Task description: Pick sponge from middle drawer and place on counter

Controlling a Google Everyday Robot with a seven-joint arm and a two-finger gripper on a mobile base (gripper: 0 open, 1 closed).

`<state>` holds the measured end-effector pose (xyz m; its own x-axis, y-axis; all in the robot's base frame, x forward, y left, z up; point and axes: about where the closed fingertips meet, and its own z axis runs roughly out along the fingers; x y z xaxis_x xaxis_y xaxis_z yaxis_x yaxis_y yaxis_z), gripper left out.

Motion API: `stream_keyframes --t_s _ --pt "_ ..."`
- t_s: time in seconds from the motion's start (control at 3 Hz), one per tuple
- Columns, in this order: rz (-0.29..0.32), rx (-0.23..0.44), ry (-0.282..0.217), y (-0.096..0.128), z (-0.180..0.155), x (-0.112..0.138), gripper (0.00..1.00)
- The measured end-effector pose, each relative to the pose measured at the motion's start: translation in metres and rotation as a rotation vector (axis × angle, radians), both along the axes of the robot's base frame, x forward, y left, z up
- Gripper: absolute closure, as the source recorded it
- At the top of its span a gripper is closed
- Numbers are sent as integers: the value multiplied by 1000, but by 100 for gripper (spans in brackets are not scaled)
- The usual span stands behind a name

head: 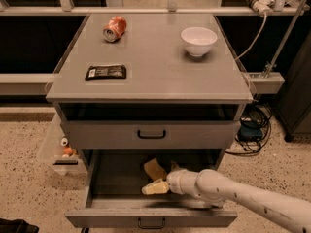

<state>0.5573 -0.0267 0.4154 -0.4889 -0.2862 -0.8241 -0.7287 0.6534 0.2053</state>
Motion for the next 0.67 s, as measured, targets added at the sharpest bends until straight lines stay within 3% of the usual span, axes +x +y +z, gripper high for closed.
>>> stream_keyframes --t_s 0.67 --pt "-5 -8 -15 14 -11 7 0"
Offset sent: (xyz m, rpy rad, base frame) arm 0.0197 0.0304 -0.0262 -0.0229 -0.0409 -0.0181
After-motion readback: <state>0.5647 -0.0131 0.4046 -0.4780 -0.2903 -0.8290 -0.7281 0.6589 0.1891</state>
